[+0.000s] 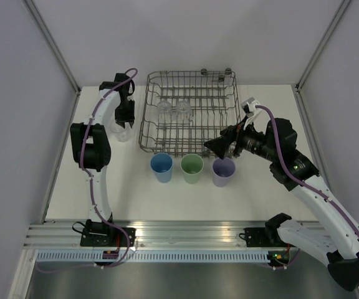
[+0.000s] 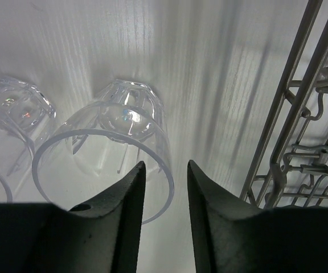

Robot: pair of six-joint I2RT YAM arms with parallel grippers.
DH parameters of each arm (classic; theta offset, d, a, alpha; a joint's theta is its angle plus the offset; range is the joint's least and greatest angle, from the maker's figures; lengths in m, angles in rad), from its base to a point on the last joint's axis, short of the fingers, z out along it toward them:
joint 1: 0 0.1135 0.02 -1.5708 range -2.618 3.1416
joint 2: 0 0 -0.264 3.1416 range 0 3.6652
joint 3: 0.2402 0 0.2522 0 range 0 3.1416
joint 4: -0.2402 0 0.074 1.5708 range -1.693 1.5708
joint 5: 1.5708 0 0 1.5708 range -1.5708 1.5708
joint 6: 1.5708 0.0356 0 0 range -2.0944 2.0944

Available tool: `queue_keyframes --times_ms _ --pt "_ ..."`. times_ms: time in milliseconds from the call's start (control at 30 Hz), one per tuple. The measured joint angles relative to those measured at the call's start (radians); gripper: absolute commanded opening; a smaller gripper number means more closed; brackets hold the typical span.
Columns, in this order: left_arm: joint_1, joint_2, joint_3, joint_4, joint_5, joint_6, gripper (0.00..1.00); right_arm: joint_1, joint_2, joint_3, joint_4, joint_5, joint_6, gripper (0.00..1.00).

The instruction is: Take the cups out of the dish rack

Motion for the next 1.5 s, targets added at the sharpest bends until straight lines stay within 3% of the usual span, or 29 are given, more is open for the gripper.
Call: queue_keyframes --times_ms 267,500,733,967,1200,1500 --pt "0.0 -0.022 0.0 -0.009 0.001 0.0 0.57 0.0 0.0 -0.002 0.001 -0.003 0.0 0.98" --pt "0.0 -0.135 0.0 -0.012 0.024 -0.001 0.73 0.0 0.005 -0.004 0.002 -0.002 0.0 0.98" --pt "0.0 -0.351 -0.049 0.006 0.053 -0.005 1.0 0.0 0.061 -0.003 0.016 0.077 0.016 0.98" --pt "-0.001 -0.732 -0.278 0.082 0.08 -0.049 1.0 0.0 0.248 0.048 0.023 0.141 0.044 0.98" --pt "-0.016 -1.197 -0.626 0.241 0.131 -0.13 1.0 0.006 0.48 0.221 0.042 0.276 0.018 0.98" --pt "-0.019 -1.6 -0.976 0.352 0.089 -0.163 1.0 0.081 0.788 0.443 0.036 0.508 -0.067 0.98"
